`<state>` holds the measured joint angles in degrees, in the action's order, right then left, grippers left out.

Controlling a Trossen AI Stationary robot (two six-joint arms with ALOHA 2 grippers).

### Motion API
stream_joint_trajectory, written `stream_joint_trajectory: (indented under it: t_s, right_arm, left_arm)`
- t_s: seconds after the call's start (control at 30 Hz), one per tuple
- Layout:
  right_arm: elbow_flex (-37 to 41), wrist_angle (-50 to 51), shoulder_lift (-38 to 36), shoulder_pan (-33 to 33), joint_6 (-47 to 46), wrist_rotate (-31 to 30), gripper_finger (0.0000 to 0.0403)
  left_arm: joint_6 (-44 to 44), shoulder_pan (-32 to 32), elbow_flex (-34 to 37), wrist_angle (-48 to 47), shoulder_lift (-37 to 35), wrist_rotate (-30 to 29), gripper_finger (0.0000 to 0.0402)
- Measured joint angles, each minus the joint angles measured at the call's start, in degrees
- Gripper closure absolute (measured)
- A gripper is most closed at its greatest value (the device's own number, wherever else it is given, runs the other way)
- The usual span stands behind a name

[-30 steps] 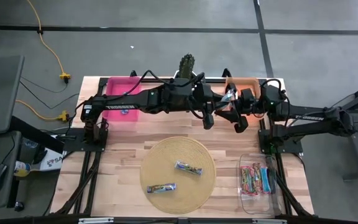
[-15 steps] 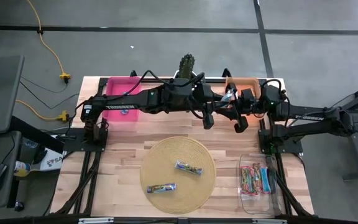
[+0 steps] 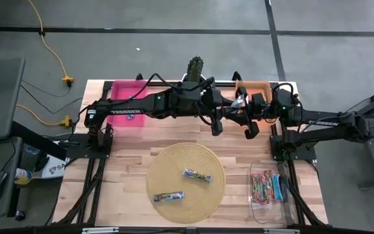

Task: Pick and place Granola Bars by type
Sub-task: Put the yellow granola bar into the orange bin

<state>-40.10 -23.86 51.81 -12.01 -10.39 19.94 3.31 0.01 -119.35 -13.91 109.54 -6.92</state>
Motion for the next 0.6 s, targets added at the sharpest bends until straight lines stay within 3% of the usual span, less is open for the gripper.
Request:
stream_joint_trajectory:
  t_s: [0.37,0.6]
  right_arm:
    - [0.0,0.7,0.0,0.0,0.0,0.1,0.033]
    - [0.0,0.8,0.0,0.0,0.0,0.1,0.033]
  left_arm:
    - [2.0,0.0,0.0,0.0,0.0,0.0,0.0342]
    - [2.9,0.0,-0.8,0.2,0.0,-0.1,0.0302]
